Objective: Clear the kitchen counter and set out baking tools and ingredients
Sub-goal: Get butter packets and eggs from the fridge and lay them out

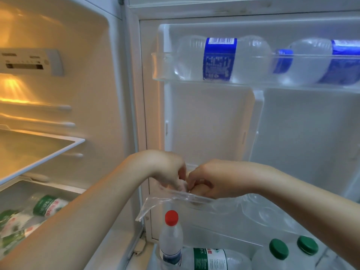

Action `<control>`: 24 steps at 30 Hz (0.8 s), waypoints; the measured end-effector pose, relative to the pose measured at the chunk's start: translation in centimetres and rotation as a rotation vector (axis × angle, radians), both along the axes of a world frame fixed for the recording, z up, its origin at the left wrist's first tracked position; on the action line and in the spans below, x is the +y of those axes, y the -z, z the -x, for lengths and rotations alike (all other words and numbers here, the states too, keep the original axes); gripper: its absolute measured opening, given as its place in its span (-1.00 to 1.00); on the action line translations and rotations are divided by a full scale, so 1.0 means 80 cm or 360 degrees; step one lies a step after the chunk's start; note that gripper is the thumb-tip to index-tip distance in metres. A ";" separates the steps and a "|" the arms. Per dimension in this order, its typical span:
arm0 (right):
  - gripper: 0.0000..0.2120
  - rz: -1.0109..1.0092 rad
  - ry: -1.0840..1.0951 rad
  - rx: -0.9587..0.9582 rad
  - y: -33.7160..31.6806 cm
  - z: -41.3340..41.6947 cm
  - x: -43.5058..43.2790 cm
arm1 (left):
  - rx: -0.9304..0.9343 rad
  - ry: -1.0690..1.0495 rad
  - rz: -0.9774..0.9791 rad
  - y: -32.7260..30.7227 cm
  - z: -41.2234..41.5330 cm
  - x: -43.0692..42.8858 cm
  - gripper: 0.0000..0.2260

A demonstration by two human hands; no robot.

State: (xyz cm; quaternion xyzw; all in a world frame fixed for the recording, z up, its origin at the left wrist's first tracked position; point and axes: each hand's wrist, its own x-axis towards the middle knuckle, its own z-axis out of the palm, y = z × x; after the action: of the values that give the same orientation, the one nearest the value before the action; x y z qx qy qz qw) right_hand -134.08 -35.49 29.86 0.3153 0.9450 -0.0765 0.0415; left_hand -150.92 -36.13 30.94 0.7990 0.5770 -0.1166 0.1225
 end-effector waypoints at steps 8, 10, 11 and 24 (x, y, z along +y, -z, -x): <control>-0.94 -0.0062 -0.0123 -0.0036 0.008 -0.003 0.008 | 0.0032 0.0079 0.0163 -0.007 0.001 0.005 -0.72; -0.93 -0.0099 -0.0155 -0.0011 0.011 -0.007 0.010 | -0.0030 0.0081 0.0171 -0.005 0.005 0.005 -0.75; -0.87 -0.0110 -0.0179 -0.0005 0.010 -0.009 0.010 | -0.0069 0.0078 0.0157 -0.004 0.007 0.005 -0.76; -0.62 -0.0220 -0.0021 0.0561 0.011 -0.040 0.002 | -0.1238 -0.0171 -0.0313 0.031 0.042 -0.020 -0.81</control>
State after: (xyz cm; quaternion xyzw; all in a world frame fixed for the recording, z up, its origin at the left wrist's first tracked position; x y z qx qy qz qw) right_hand -130.92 -35.31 28.95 0.2929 0.9427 -0.0653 -0.1459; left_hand -154.25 -37.70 28.43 0.7602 0.5369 0.2566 0.2606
